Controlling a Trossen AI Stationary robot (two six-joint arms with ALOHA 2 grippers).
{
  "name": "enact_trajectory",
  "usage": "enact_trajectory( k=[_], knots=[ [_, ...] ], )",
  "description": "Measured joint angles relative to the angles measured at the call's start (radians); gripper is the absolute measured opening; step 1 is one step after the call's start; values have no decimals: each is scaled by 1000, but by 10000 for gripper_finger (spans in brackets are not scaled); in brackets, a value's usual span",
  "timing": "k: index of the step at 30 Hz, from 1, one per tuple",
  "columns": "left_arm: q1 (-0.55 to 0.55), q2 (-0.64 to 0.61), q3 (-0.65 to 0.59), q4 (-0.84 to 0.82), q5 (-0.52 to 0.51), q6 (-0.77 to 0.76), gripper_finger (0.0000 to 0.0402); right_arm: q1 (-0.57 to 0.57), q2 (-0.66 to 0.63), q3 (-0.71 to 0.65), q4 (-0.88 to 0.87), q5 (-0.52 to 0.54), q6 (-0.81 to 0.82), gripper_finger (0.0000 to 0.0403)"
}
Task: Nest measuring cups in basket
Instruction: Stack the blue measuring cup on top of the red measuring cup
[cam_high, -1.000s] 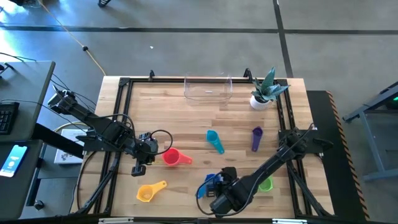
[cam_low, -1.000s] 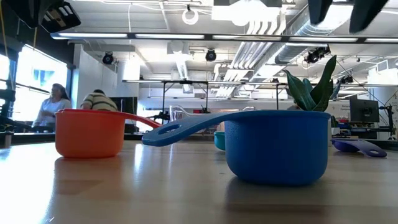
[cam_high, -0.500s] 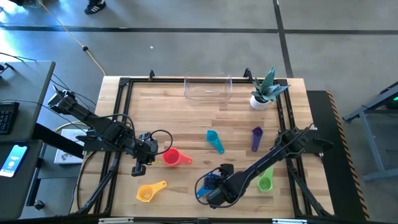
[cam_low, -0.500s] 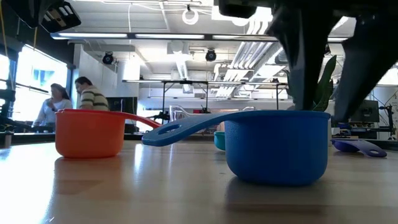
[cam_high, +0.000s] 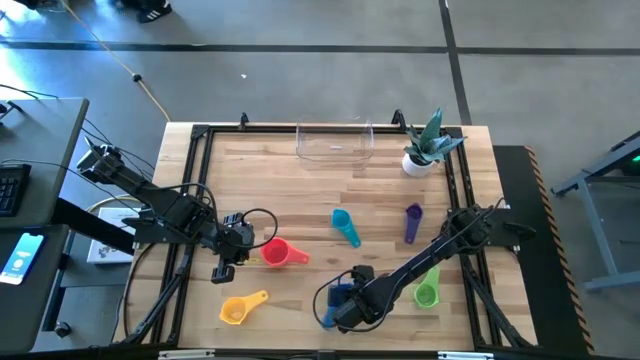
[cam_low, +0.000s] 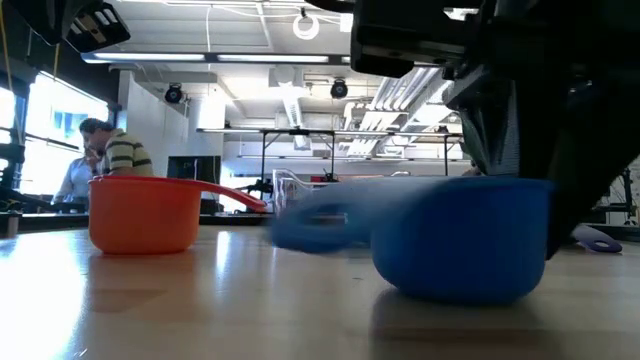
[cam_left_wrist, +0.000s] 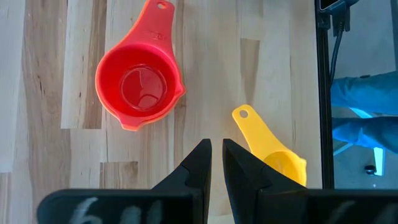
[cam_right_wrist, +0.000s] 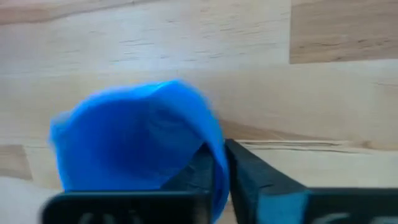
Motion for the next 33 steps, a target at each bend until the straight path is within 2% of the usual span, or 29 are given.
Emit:
enact_trajectory(
  k=[2, 7, 17, 24, 33],
  knots=[
    [0, 0, 0, 0, 0, 0, 30, -2, 0, 0, 1, -1, -24, 7],
    [0, 0, 0, 0, 0, 0, 30, -20, -1, 0, 7, -10, -70, 7],
    [0, 0, 0, 0, 0, -29, 30, -98, -69, 0, 15, -10, -325, 3],
    [0, 0, 0, 0, 0, -114, 30, -189, -109, 0, 18, -41, -599, 2],
    [0, 0, 0, 2, 0, -286, 30, -356, -129, 1, 91, -168, -1076, 2]
  ],
)
